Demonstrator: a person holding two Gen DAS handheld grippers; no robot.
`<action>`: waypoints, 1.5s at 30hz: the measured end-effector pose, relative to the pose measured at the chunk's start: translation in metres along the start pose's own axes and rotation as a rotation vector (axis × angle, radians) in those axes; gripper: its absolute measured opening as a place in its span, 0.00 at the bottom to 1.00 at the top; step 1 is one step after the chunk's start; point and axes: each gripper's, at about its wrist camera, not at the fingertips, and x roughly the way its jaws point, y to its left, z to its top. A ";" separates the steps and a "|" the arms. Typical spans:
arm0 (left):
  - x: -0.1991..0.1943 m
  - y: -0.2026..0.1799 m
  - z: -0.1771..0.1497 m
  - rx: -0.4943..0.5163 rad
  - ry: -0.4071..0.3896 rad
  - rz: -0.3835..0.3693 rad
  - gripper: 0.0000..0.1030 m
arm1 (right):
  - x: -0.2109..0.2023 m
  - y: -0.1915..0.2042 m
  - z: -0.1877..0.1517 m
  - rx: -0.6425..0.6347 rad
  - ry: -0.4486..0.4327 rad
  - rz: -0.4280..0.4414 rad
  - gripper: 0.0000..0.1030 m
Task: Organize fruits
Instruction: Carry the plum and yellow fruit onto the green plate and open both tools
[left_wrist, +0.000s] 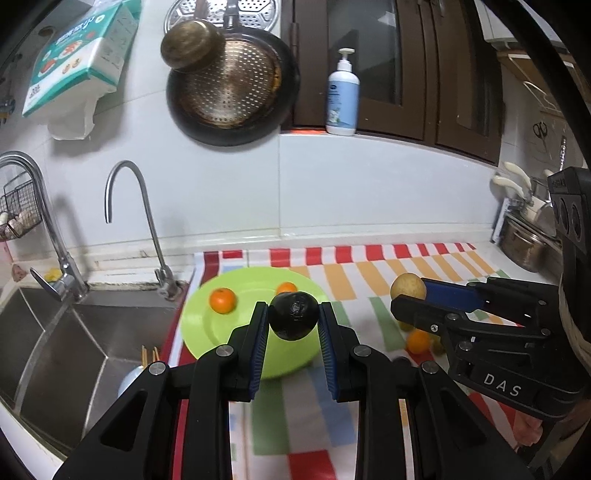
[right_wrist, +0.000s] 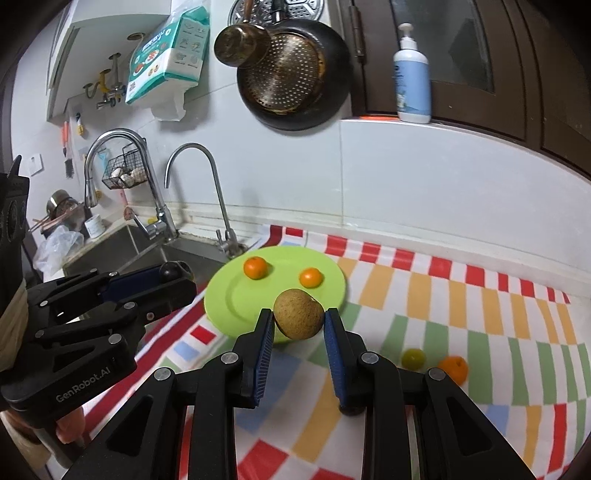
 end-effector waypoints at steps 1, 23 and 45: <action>0.002 0.003 0.002 0.001 0.002 0.007 0.26 | 0.003 0.002 0.002 0.000 0.001 0.001 0.28; 0.082 0.059 0.007 -0.018 0.121 0.030 0.26 | 0.113 0.013 0.033 0.017 0.175 0.029 0.28; 0.168 0.084 -0.006 -0.023 0.292 -0.003 0.26 | 0.209 -0.001 0.034 0.023 0.380 0.038 0.28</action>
